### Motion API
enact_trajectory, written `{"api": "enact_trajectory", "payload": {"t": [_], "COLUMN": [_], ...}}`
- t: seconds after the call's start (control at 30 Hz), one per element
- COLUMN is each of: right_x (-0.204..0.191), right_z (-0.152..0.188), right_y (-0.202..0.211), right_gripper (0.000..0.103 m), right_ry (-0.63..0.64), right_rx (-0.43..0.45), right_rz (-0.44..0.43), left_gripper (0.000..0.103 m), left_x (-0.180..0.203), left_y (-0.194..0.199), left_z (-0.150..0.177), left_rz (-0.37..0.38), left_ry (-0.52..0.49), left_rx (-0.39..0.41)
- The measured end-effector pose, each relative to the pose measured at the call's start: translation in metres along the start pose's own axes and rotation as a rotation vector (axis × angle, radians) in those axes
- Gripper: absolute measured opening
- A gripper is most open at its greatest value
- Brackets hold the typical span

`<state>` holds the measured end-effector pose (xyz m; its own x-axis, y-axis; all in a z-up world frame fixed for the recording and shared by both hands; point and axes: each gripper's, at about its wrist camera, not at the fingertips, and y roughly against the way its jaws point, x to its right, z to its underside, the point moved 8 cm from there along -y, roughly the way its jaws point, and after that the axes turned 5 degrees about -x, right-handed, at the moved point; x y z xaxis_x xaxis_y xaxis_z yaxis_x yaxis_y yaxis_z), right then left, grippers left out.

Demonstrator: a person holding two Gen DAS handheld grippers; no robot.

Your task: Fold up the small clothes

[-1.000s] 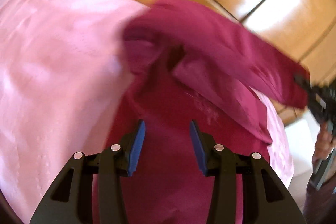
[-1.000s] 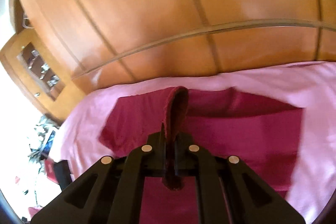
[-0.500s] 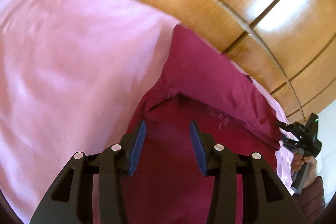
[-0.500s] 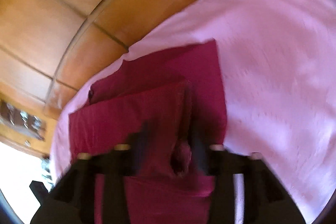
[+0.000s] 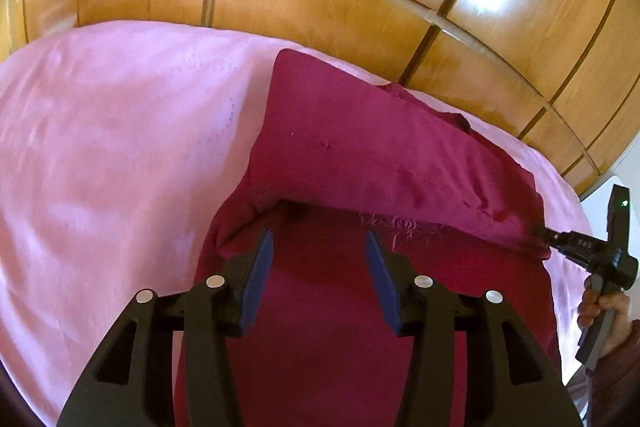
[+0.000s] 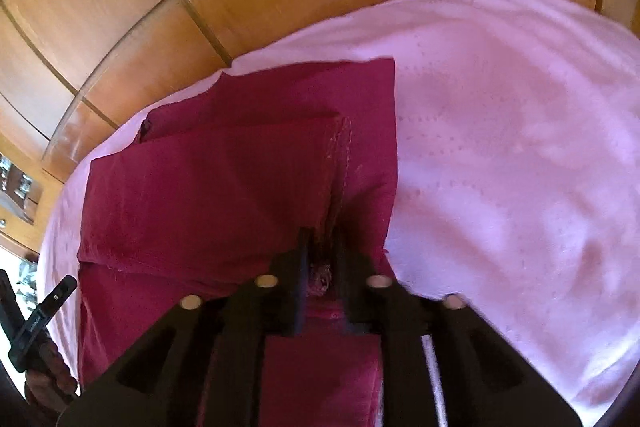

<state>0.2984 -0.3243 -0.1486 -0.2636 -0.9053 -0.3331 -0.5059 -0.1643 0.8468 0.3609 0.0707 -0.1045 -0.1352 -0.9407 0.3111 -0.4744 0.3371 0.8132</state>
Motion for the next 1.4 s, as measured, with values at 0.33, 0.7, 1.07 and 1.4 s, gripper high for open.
{"api": "enact_trajectory", "payload": {"t": [0.33,0.7,1.07,1.4], "right_x": [-0.080,-0.058,-0.053,-0.062], "right_z": [-0.012,-0.017,-0.013,-0.010], "right_y": [0.018,-0.053,-0.056,-0.047], "right_gripper": [0.066,0.073,0.076,0.091], "right_ry": [0.215,0.206,0.218,0.231], "right_rx": [0.139,0.125,0.174,0.152], "right_rz": [0.047,0.158,0.148,0.201], "left_gripper": [0.048,0.047,0.048,0.052], "left_x": [0.020,-0.011,-0.013,-0.002], "left_y": [0.002,-0.088,-0.087,-0.022], "left_z": [-0.056,-0.083,-0.068,-0.025], "left_rz": [0.062,-0.035,-0.116,-0.138], "left_ry": [-0.045,-0.016,-0.070,-0.157], "left_rx": [0.127,0.016,0.036,0.085]}}
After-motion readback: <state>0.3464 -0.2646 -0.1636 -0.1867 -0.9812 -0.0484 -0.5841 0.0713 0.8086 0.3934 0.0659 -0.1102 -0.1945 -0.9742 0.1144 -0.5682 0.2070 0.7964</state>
